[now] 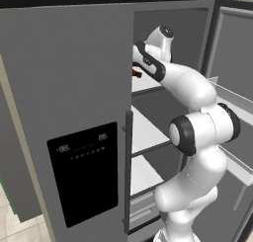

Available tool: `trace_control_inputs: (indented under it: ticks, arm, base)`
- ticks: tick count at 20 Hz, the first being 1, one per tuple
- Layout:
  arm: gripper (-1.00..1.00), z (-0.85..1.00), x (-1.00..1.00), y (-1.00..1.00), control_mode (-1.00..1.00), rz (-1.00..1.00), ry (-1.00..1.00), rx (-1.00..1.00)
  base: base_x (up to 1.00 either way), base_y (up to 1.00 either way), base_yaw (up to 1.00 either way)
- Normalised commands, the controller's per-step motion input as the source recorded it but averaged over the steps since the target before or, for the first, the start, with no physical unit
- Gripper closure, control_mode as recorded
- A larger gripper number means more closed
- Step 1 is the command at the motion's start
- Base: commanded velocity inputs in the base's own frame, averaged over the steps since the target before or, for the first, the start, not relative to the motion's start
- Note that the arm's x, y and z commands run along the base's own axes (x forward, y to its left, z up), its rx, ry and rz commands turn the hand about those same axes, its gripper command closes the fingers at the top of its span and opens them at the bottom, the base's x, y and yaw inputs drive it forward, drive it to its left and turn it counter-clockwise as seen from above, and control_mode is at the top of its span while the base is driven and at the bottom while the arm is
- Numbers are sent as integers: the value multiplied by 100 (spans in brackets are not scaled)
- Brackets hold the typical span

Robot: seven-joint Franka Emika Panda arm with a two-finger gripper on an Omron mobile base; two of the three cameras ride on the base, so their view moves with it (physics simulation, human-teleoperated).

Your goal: Gather the mushroom and lemon from the fridge and place them on a tray on the dining counter. Then gather the chicken drumstick and fish from the fridge and place them on the other tray.

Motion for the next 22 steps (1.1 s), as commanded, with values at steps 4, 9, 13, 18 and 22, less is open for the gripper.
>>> trace_control_inputs:
  ticks: [4, 9, 13, 18, 22]
  arm:
    - [-100, -8, -12, 5, -100, 0, -1, -4]
    - [-100, -8, -16, 6, -100, 1, -4, -4]
    - [-100, -17, -8, 15, -100, 3, -2, -2]
    - [-100, -20, 0, 13, -100, 3, 0, -1]
    - [-100, -15, 6, 6, -100, 4, 0, 0]
  base:
    - [0, 0, 0]
    - [0, 0, 0]
    - [0, 0, 0]
    - [0, 0, 0]
    - [0, 0, 0]
